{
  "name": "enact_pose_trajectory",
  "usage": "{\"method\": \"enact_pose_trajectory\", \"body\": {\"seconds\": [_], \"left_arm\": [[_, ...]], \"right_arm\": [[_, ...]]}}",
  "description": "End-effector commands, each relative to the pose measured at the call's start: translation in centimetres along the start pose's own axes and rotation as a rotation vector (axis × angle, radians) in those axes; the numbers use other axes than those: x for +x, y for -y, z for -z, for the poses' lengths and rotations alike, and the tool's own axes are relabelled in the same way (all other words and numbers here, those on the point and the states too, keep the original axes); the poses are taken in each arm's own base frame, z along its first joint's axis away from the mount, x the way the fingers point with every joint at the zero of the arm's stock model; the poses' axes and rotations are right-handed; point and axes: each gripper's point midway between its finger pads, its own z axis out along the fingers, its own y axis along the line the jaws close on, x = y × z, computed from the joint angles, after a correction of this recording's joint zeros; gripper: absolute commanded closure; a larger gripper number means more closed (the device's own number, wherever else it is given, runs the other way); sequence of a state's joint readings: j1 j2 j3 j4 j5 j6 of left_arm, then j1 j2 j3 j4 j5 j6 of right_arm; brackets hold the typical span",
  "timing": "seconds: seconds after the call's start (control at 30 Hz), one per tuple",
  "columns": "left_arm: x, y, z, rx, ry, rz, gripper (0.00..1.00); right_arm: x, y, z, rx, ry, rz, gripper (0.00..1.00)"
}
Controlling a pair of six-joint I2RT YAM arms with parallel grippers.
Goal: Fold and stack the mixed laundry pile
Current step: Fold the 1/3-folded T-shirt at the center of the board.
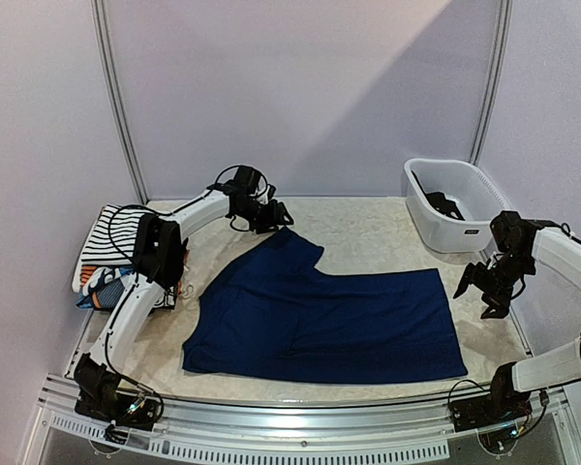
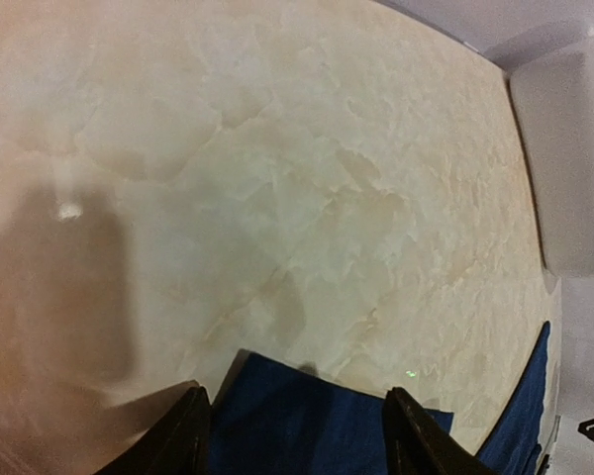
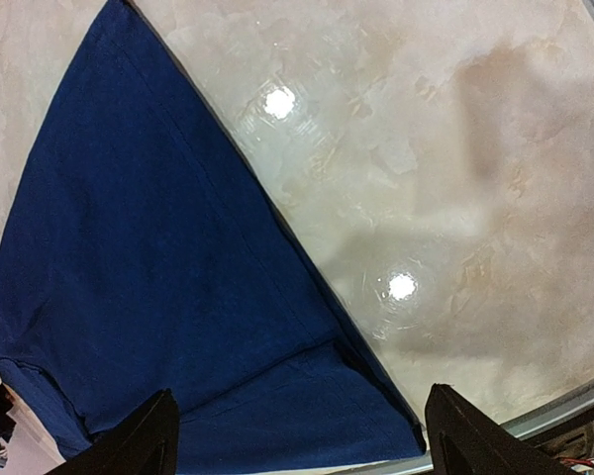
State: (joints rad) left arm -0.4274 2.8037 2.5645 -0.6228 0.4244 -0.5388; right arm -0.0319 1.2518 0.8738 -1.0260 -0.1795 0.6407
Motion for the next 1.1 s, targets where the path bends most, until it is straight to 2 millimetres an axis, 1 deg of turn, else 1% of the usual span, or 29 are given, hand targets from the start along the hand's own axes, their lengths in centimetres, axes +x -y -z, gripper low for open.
{"method": "enact_pose_trajectory", "body": {"seconds": [0.0, 0.07, 0.13, 0.37, 0.5, 0.57, 0.63, 0.73, 0.77, 0.9, 0.97, 1.07], "left_arm": [[3.7, -1.7, -3.0, 0.042, -0.107, 0.076, 0.42], [4.5, -1.0, -3.2, 0.045, -0.13, 0.052, 0.43], [5.3, -0.8, -3.2, 0.037, -0.147, 0.04, 0.47], [5.7, -1.3, -2.6, -0.023, -0.155, 0.017, 0.58], [6.2, -1.2, -2.5, -0.05, -0.167, -0.011, 0.59], [6.8, -1.3, -2.6, -0.081, -0.179, -0.036, 0.59], [7.3, -1.8, -2.5, -0.14, -0.188, -0.057, 0.63], [8.1, -3.4, -2.1, -0.263, -0.206, -0.08, 0.69], [8.2, -3.6, -2.0, -0.28, -0.206, -0.088, 0.72], [7.9, -4.3, -1.4, -0.358, -0.198, -0.119, 0.8], [8.4, -4.5, -1.5, -0.37, -0.215, -0.122, 0.85], [9.0, -4.1, -1.4, -0.402, -0.227, -0.167, 0.89]], "right_arm": [[0.2, -0.2, -0.1, -0.005, -0.012, 0.022, 0.13], [0.1, -0.3, -0.3, -0.008, -0.018, 0.023, 0.13], [0.1, -0.5, -0.4, -0.014, -0.021, 0.023, 0.14], [0.1, -0.8, -0.7, -0.03, -0.029, 0.018, 0.14], [0.2, -0.9, -0.8, -0.038, -0.031, 0.014, 0.15], [0.2, -0.9, -0.8, -0.041, -0.031, 0.012, 0.15], [0.3, -0.9, -0.7, -0.045, -0.031, 0.012, 0.15], [0.3, -1.0, -0.6, -0.048, -0.027, 0.01, 0.15], [0.3, -1.0, -0.6, -0.051, -0.026, 0.009, 0.15], [0.5, -1.1, -0.6, -0.06, -0.028, 0.006, 0.16], [0.5, -1.1, -0.6, -0.065, -0.032, 0.004, 0.16], [0.6, -1.3, -0.7, -0.071, -0.038, 0.002, 0.16]]}}
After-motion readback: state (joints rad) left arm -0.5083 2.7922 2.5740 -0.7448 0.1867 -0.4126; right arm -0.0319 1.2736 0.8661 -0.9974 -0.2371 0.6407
